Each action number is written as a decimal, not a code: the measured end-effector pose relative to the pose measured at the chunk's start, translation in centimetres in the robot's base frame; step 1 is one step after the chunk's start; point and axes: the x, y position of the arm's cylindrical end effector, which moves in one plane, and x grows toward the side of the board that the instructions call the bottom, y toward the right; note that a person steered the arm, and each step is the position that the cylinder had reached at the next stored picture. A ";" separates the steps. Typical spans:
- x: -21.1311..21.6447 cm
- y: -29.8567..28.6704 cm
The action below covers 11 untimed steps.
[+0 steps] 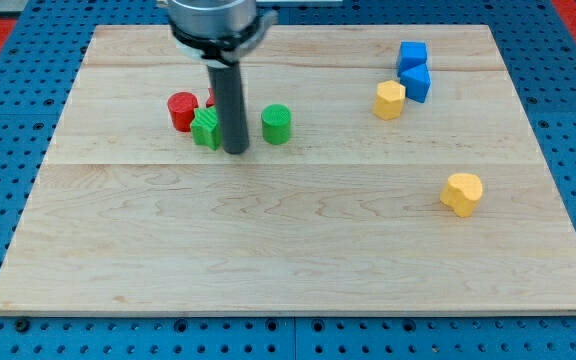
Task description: Push the green circle into the red star
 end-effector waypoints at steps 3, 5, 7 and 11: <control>-3.4 16.0; -4.1 4.4; -3.4 4.5; -11.6 24.2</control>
